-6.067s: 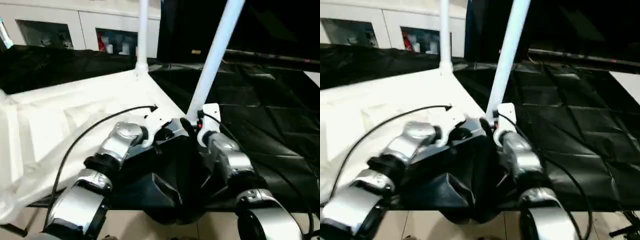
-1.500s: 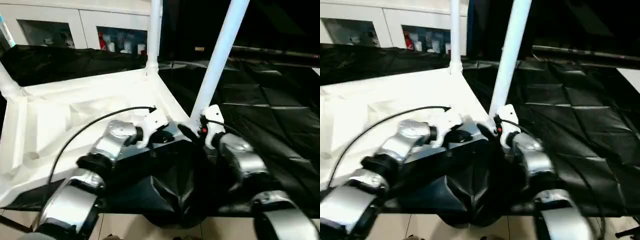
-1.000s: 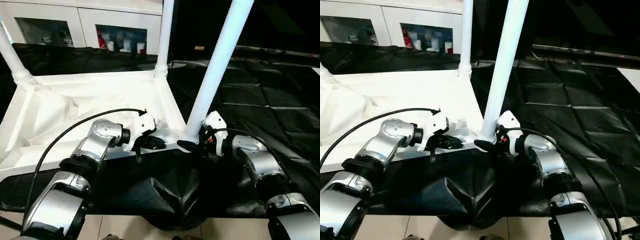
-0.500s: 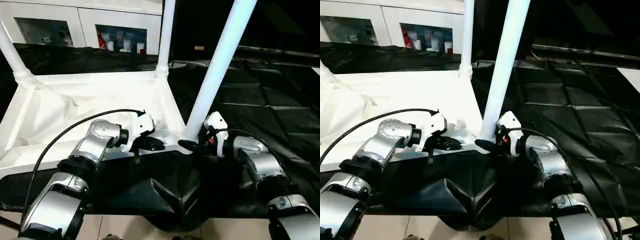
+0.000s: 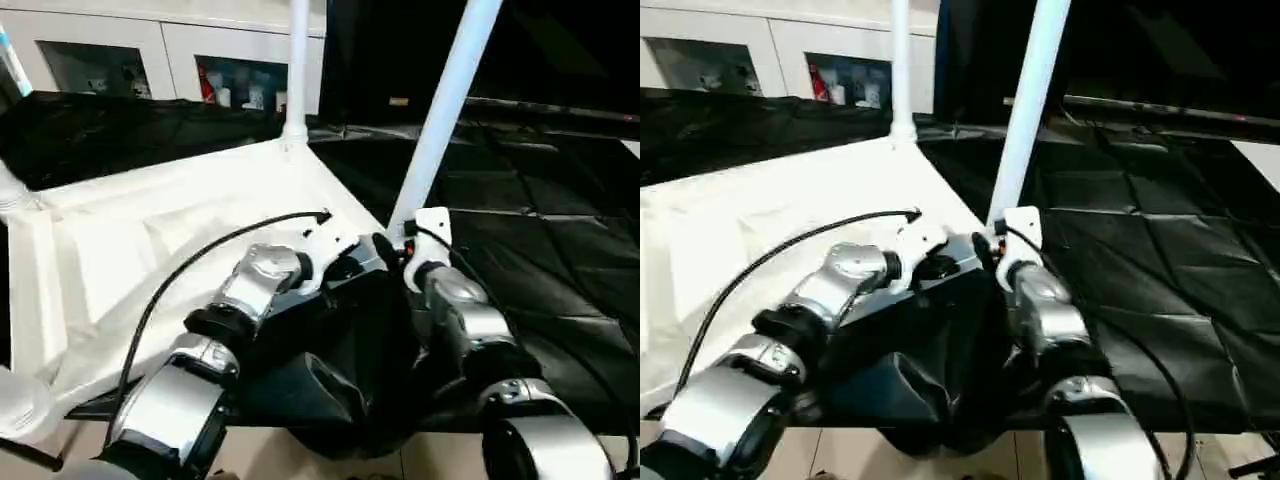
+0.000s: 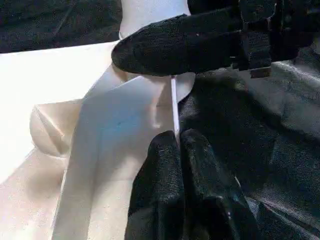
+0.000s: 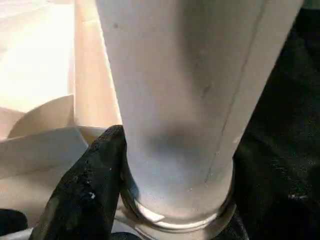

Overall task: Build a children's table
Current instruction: Rotate leg to tighten

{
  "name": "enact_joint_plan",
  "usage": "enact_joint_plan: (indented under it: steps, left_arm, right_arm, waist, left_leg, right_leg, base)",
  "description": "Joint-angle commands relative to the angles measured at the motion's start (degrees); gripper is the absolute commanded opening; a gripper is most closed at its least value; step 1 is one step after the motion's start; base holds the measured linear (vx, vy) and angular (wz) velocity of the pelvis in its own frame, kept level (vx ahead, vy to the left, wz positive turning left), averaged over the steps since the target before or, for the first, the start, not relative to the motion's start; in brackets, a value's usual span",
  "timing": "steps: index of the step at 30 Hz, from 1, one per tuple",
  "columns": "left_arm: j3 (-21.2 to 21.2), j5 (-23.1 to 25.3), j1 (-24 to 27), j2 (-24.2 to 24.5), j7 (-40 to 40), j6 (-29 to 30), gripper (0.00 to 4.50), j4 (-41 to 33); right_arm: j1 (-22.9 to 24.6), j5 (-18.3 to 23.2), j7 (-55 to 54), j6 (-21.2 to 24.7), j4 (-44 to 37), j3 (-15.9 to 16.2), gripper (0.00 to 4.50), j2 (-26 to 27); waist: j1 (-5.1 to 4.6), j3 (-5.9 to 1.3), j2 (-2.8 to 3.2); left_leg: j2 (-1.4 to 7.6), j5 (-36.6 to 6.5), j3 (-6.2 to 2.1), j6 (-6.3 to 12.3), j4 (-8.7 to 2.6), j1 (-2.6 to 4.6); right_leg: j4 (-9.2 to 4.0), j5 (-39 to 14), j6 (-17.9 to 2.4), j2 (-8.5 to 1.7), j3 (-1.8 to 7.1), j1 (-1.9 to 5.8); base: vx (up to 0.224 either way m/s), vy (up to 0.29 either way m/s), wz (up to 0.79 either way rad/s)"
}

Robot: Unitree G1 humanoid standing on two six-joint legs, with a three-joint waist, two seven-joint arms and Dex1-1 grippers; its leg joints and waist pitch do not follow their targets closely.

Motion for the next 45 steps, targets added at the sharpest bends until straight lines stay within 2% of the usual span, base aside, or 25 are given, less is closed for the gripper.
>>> enact_joint_plan:
  steps: [1,3,4,5,6,9,10,12,13,14,15,16,17,20,23,24,26,33,40,45]
  left_arm:
    - [-2.2,-0.6,0.5,-4.4,-1.0,-0.8,0.0,1.2]
    - [-1.8,-0.7,0.4,-2.9,-2.7,-2.2,0.0,1.7]
    - [-1.8,-0.7,0.4,-2.9,-2.7,-2.2,0.0,1.7]
    - [-1.6,-0.8,0.4,-2.1,-3.5,-2.8,0.0,1.7]
    - [-1.5,-0.9,0.5,-1.6,-3.9,-2.9,0.0,1.7]
    - [-1.2,-1.9,1.3,1.8,-9.2,-5.0,0.0,0.5]
    - [-1.1,-2.2,1.7,2.8,-11.1,-5.9,0.0,0.1]
    - [-1.1,-2.9,2.2,4.6,-14.7,-6.7,0.0,-0.7]
    - [-1.0,-3.3,2.4,5.4,-16.4,-6.9,0.0,-1.1]
    - [-1.0,-3.5,2.6,5.9,-17.5,-7.0,0.0,-1.4]
    - [-1.0,-3.7,2.7,6.6,-18.8,-7.1,0.0,-1.6]
    - [-0.9,-3.9,2.7,7.1,-19.8,-7.2,0.0,-1.7]
    - [-0.9,-4.0,2.8,7.7,-20.8,-7.5,0.0,-1.7]
    - [-0.7,-4.2,2.8,8.4,-21.9,-7.6,0.0,-1.7]
    - [-0.7,-4.8,2.8,9.6,-24.2,-7.7,0.0,-1.8]
    - [-0.6,-4.9,2.8,9.8,-24.6,-7.7,0.0,-1.7]
    - [-0.5,-5.1,2.7,10.2,-25.5,-7.8,0.0,-1.7]
    - [-0.1,-5.6,3.0,10.4,-26.3,-7.7,0.0,-2.1]
    - [-0.1,-5.8,3.6,10.4,-25.9,-7.4,0.0,-2.2]
    - [1.2,-3.5,1.0,7.0,-12.0,-6.5,0.0,1.8]
  right_arm:
    - [0.1,-1.4,2.5,0.7,2.1,3.4,3.26,3.0]
    - [-0.2,-1.4,7.2,-2.3,1.6,4.3,3.42,2.3]
    - [-0.2,-1.4,7.2,-2.3,1.6,4.3,3.42,2.3]
    - [-0.3,-1.3,8.9,-3.1,1.4,4.6,3.72,1.7]
    - [-0.3,-1.2,9.6,-3.2,1.3,4.6,3.82,1.3]
    - [-0.1,-0.6,16.6,-3.6,0.0,5.0,3.82,-2.8]
    - [0.1,-0.5,19.2,-3.6,-0.5,5.4,3.82,-4.3]
    - [0.8,-0.1,24.9,-3.9,-1.8,6.2,3.82,-6.9]
    - [1.2,0.0,27.6,-4.1,-2.5,6.6,3.82,-8.1]
    - [1.4,0.1,29.3,-4.2,-2.9,6.9,3.82,-8.8]
    - [1.7,0.4,31.5,-4.1,-3.6,7.2,3.82,-9.7]
    - [2.0,0.5,33.5,-4.1,-4.1,7.4,3.82,-10.5]
    - [2.2,0.5,35.4,-4.0,-4.7,7.7,3.82,-11.3]
    - [2.5,0.4,37.6,-4.0,-5.2,8.1,3.82,-12.3]
    - [2.8,1.0,41.3,-3.8,-5.9,8.7,3.82,-13.8]
    - [2.8,1.1,41.8,-3.7,-5.9,8.8,3.66,-14.0]
    - [2.8,1.5,42.9,-3.6,-6.0,8.8,3.55,-14.3]
    - [3.2,2.3,44.7,-2.8,-6.9,8.6,2.94,-13.5]
    - [3.4,1.5,39.8,-2.4,-5.3,8.0,2.74,-12.0]
    - [2.2,1.0,20.2,-0.9,-0.2,3.6,2.72,-6.7]
  waist:
    - [-0.29,-2.54,-0.07]
    - [-0.22,-2.54,0.06]
    - [-0.25,-2.62,-0.04]
    - [-0.19,-2.61,-0.02]
    - [-0.21,-2.62,-0.02]
    - [-0.04,-2.7,-0.08]
    - [-0.05,-2.73,-0.17]
    - [0.13,-2.8,-0.01]
    - [0.27,-2.81,-0.11]
    - [0.31,-2.8,-0.11]
    - [0.34,-2.86,0.24]
    - [0.32,-2.91,0.15]
    - [0.23,-2.89,0.42]
    - [0.13,-2.93,0.39]
    - [0.3,-2.78,0.33]
    - [0.41,-2.79,0.46]
    - [0.53,-2.83,0.34]
    - [0.81,-2.83,0.18]
    - [0.61,-2.74,0.2]
    - [-0.36,-2.42,0.15]
  left_leg:
    - [1.43,-18.7,-0.98,1.59,-3.86,0.35]
    - [1.43,-19.1,-0.99,1.74,-3.88,0.37]
    - [1.43,-18.8,-1.0,1.93,-3.87,0.17]
    - [1.47,-18.4,-0.98,2.08,-3.89,0.21]
    - [1.46,-18.4,-0.92,2.17,-3.85,0.25]
    - [1.44,-17.4,-0.87,2.8,-3.76,0.09]
    - [1.39,-16.6,-0.82,3.38,-3.69,-0.17]
    - [1.51,-14.9,-0.66,4.06,-3.57,-0.03]
    - [1.52,-14.5,-0.72,4.26,-3.57,-0.16]
    - [1.65,-13.6,-0.61,4.65,-3.54,-0.17]
    - [1.69,-13.4,-0.62,4.65,-3.52,-0.04]
    - [1.79,-13.0,-0.65,4.75,-3.53,-0.05]
    - [1.87,-12.8,-0.68,4.63,-3.56,-0.06]
    - [1.91,-13.3,-0.62,4.5,-3.5,0.09]
    - [1.91,-14.0,-0.48,4.29,-3.48,0.09]
    - [1.97,-14.2,-0.46,4.06,-3.49,0.12]
    - [2.01,-13.8,-0.43,3.84,-3.46,0.09]
    - [2.02,-12.8,-0.36,3.95,-3.39,0.03]
    - [1.93,-13.4,-0.44,3.37,-3.5,0.04]
    - [1.73,-17.5,-0.87,1.07,-3.84,0.48]
  right_leg:
    - [-5.04,-25.2,-7.1,-3.44,2.13,1.46]
    - [-5.05,-24.8,-7.4,-3.45,2.15,1.42]
    - [-4.95,-24.2,-7.5,-3.46,2.16,1.63]
    - [-4.89,-23.5,-7.8,-3.46,2.19,1.59]
    - [-4.88,-23.2,-8.0,-3.43,2.2,1.58]
    - [-4.63,-21.4,-8.8,-3.46,2.18,1.86]
    - [-4.49,-20.5,-9.2,-3.5,2.19,2.13]
    - [-4.27,-18.2,-10.2,-3.54,2.28,2.11]
    - [-4.17,-17.7,-10.5,-3.55,2.22,2.39]
    - [-3.95,-15.9,-11.0,-3.48,2.31,2.33]
    - [-3.82,-14.9,-11.5,-3.5,2.32,2.31]
    - [-3.56,-13.5,-12.4,-3.47,2.24,2.4]
    - [-3.42,-12.5,-13.0,-3.42,2.25,2.41]
    - [-3.28,-11.3,-13.8,-3.33,2.24,2.43]
    - [-3.42,-12.6,-13.9,-3.39,2.26,2.41]
    - [-3.44,-13.0,-13.8,-3.4,2.23,2.44]
    - [-3.32,-12.9,-13.8,-3.36,2.21,2.48]
    - [-3.17,-12.5,-13.7,-3.42,2.21,2.51]
    - [-3.39,-14.6,-13.0,-3.47,2.25,2.31]
    - [-4.41,-23.4,-10.2,-3.51,2.29,1.64]
  base:
    - [0.0,0.0,0.0]
    - [0.0,0.0,0.0]
    - [0.0,0.0,0.0]
    - [0.0,0.0,0.0]
    - [0.0,0.0,0.0]
    - [0.0,0.0,0.0]
    - [0.0,0.0,0.0]
    - [0.0,0.0,0.0]
    - [0.0,0.0,0.0]
    - [0.0,0.0,0.0]
    - [0.0,0.0,0.0]
    - [0.0,0.0,0.0]
    - [0.0,0.0,0.0]
    - [0.0,0.0,0.0]
    - [0.0,0.0,0.0]
    - [0.0,0.0,0.0]
    - [0.0,0.0,0.0]
    - [0.0,0.0,0.0]
    - [0.0,0.0,0.0]
    - [0.0,0.0,0.0]
